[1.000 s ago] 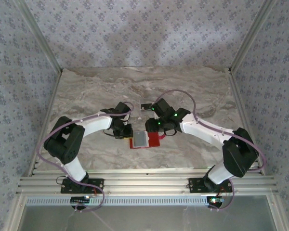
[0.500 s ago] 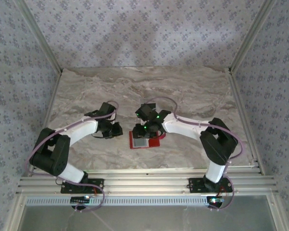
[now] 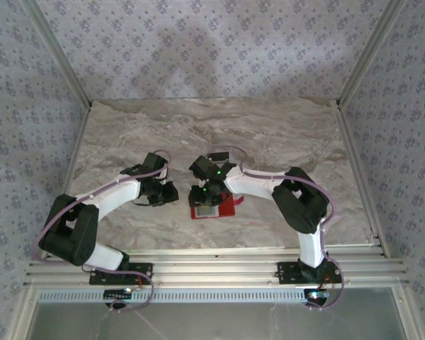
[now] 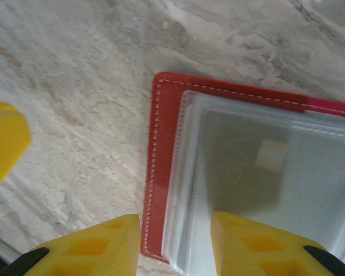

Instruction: Take the credit cards out of the card holder

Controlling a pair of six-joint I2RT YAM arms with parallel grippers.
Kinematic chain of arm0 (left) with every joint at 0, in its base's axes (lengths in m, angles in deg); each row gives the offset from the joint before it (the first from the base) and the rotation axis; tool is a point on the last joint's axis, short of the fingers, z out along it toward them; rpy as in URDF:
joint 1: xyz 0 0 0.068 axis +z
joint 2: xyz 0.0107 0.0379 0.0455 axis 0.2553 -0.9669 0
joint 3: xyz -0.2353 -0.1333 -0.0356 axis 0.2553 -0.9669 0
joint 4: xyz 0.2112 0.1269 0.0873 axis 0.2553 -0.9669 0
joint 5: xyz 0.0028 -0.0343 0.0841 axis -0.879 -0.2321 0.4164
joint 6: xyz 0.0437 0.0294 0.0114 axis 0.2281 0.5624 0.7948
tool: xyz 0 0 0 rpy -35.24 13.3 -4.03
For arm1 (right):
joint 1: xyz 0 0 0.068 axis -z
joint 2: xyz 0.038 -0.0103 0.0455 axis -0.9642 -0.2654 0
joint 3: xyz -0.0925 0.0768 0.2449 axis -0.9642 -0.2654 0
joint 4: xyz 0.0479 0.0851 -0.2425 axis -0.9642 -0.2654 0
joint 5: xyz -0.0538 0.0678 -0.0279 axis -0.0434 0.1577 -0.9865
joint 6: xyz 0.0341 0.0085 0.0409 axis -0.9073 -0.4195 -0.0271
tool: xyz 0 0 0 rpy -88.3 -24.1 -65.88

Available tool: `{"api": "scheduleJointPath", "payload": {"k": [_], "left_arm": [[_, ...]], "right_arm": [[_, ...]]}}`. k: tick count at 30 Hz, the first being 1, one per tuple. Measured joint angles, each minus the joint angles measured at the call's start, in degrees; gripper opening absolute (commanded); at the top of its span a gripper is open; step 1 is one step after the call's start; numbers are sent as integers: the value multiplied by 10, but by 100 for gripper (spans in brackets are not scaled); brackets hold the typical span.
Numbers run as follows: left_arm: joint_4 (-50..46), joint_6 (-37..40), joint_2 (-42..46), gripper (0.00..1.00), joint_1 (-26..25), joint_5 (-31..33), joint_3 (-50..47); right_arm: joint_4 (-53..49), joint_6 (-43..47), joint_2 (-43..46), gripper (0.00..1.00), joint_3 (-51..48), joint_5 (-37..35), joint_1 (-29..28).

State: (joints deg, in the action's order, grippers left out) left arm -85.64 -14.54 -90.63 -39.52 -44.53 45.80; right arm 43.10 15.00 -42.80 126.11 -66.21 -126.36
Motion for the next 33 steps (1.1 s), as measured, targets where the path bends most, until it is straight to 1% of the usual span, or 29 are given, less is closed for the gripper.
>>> {"api": "scheduleJointPath", "payload": {"k": [7,22,33], "left_arm": [[0,0,0,19,0,-2,0],[0,0,0,19,0,-4,0],[0,0,0,19,-1,-4,0]], "right_arm": [[-37,1,-2,40,12,-37,-5],[-184,9,-13,44,72,-178,-28],[-261,9,-13,45,87,-247,-31]]}}
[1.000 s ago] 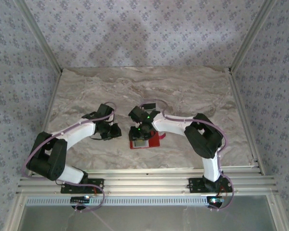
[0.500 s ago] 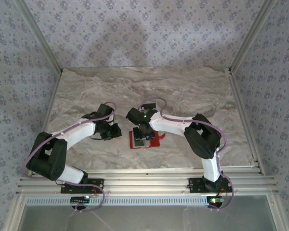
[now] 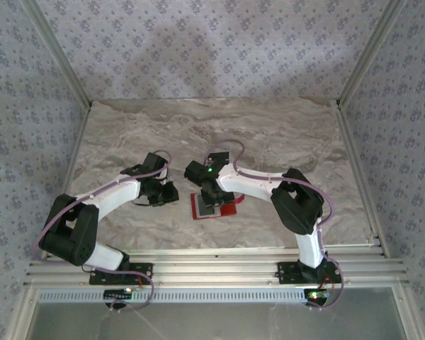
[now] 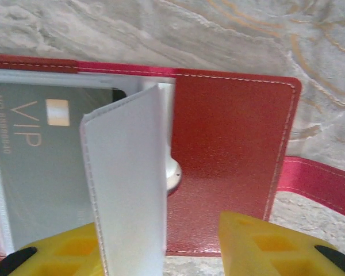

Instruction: Take the credit cards out of the card holder

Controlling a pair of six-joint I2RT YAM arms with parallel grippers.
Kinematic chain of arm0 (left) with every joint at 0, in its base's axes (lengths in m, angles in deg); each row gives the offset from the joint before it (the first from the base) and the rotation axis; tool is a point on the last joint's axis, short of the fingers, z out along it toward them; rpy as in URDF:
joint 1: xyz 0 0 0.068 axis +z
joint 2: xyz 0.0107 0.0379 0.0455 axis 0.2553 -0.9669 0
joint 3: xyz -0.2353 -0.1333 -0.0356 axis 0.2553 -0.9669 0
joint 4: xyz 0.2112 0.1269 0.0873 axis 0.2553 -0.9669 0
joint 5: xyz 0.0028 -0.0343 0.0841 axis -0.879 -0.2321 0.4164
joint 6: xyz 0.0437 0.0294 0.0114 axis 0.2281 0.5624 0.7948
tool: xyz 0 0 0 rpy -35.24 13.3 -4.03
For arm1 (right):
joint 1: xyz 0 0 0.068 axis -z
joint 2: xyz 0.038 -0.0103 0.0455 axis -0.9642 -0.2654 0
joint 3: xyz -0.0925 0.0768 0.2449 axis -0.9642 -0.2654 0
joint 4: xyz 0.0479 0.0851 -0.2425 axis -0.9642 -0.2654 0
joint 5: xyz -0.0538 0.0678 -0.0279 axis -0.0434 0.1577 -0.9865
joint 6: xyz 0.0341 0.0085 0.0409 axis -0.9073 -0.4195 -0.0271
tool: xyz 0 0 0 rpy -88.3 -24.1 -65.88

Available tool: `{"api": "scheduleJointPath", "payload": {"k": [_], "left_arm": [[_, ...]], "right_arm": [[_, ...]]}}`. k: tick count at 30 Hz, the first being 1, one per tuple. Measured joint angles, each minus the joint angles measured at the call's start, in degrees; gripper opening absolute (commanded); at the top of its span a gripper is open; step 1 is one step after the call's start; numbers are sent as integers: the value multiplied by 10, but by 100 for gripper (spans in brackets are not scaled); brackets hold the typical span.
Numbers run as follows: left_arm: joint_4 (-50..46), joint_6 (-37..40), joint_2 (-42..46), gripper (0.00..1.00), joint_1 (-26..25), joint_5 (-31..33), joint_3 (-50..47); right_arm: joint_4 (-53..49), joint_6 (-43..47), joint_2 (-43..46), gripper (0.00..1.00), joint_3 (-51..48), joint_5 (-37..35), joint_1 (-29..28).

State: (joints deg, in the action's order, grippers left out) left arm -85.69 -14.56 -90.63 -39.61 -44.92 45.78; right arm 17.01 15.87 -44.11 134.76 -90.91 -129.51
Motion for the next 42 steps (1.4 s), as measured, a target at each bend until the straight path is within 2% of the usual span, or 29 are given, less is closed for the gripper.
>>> {"api": "scheduleJointPath", "payload": {"k": [3,10,21,23,27,32,38,42], "left_arm": [[-1,0,-1,19,-2,0,2],[-2,0,-3,19,-16,0,20],[0,-7,-47,18,-89,0,68],[1,-9,-58,16,-99,-2,76],[0,-11,-85,14,-114,-3,89],[0,-15,-108,14,-127,-7,97],[0,-20,-130,12,-136,-6,104],[-1,-19,-139,12,-136,0,105]], "right_arm": [[-12,0,0,41,0,-10,3],[-10,0,22,41,-19,-11,20],[2,5,42,40,-82,-14,64],[25,9,67,39,-104,10,71],[133,13,133,33,-175,115,94],[249,10,146,30,-233,229,121],[323,4,133,25,-236,302,123],[349,0,124,22,-236,326,123]]}}
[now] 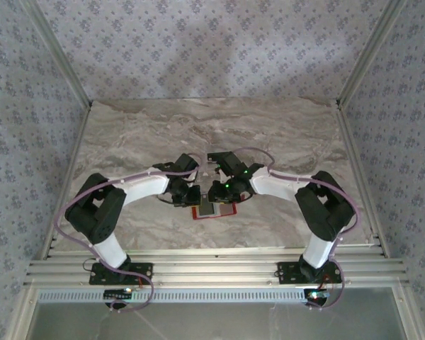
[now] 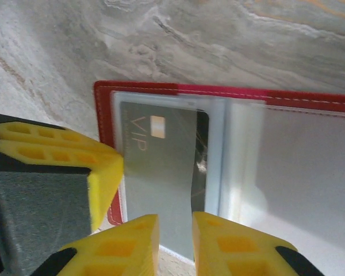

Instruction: Take the credit cards out of the card holder

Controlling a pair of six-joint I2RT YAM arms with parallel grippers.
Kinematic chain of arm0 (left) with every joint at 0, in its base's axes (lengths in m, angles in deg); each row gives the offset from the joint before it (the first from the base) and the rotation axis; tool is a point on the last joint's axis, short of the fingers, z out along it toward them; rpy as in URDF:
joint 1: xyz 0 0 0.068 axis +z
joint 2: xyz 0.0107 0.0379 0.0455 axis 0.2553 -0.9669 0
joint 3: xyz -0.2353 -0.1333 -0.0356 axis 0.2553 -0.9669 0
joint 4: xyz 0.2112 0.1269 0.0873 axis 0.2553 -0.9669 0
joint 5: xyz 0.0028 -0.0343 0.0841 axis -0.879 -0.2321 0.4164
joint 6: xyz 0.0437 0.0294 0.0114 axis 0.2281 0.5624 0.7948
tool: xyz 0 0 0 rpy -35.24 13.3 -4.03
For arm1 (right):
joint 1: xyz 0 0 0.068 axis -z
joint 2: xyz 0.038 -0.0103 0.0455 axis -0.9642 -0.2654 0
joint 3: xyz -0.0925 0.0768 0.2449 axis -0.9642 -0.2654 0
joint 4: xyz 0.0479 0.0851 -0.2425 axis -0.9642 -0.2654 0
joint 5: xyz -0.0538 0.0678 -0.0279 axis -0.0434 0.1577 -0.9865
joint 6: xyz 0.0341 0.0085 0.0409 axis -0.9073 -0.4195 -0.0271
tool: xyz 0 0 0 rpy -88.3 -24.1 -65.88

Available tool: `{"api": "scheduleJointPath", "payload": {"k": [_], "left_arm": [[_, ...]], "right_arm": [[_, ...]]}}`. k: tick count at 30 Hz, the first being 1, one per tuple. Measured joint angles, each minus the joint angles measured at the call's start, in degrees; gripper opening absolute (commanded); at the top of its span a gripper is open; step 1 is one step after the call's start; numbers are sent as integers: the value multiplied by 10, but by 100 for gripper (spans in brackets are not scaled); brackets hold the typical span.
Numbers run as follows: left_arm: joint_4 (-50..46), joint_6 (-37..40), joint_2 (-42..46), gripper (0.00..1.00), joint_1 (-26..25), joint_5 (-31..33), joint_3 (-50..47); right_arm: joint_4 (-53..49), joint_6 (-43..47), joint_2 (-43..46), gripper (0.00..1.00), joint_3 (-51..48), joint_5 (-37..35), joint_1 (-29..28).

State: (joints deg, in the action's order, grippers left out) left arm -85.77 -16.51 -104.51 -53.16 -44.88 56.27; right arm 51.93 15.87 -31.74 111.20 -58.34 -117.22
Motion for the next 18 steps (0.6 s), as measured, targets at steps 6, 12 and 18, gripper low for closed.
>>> {"api": "scheduleJointPath", "payload": {"k": [6,12,18], "left_arm": [[-1,0,-1,12,0,7,3],[-2,0,-2,12,0,8,4],[-3,1,-2,12,0,9,5]], "right_arm": [[15,0,-22,21,0,15,1],[18,0,-36,21,0,19,2],[14,0,-38,20,1,7,3]]}}
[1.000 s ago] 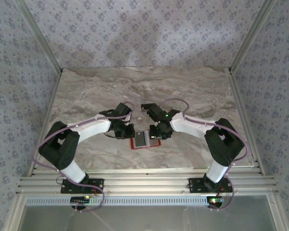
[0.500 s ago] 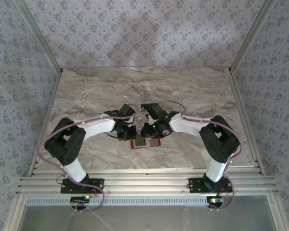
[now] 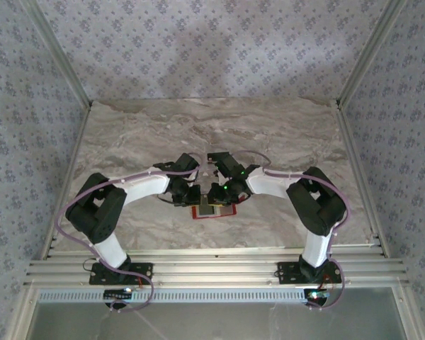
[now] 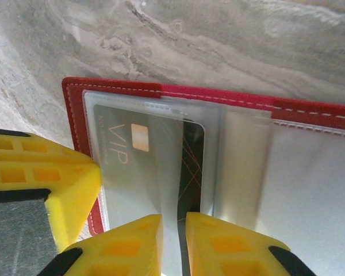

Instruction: Take the credit cards out of the card holder

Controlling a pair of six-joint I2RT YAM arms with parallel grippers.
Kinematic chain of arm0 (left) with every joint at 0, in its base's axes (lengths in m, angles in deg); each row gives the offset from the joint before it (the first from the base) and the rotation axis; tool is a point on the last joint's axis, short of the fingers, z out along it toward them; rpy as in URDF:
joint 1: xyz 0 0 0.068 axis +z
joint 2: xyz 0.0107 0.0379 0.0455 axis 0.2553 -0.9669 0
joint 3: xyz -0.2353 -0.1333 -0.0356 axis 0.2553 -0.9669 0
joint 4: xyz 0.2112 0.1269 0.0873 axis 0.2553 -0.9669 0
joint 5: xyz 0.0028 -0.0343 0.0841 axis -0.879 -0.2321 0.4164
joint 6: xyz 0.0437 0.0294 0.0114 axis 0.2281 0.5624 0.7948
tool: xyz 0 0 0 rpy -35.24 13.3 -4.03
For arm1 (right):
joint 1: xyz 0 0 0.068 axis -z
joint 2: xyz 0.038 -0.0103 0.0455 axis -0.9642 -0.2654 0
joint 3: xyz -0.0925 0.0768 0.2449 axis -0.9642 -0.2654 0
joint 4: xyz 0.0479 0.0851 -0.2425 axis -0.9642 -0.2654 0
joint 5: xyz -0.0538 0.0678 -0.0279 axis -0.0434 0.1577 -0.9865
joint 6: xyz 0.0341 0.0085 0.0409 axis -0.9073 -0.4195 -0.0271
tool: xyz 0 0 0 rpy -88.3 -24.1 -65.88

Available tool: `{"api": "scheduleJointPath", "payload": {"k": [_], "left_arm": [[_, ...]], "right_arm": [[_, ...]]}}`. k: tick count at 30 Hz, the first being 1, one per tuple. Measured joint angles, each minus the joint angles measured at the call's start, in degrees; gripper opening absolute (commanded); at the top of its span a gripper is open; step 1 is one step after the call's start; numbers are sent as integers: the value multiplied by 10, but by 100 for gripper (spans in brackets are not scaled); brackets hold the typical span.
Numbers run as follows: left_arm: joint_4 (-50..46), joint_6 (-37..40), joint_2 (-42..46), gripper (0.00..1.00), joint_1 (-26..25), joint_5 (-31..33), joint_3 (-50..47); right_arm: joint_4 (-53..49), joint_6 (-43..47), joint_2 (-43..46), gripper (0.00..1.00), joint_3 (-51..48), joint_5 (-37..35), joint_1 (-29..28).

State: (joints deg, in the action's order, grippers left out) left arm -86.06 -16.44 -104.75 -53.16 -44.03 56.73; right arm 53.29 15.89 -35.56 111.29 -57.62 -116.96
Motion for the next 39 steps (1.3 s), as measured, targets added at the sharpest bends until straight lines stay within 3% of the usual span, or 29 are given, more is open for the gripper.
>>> {"api": "scheduleJointPath", "payload": {"k": [17,28,39], "left_arm": [[-24,6,-3,13,0,18,19],[-45,10,5,14,-13,24,49],[-45,16,-35,14,-21,23,55]], "right_arm": [[-21,2,50,23,2,-24,9],[2,11,59,24,-33,18,47],[32,16,27,22,-36,53,48]]}}
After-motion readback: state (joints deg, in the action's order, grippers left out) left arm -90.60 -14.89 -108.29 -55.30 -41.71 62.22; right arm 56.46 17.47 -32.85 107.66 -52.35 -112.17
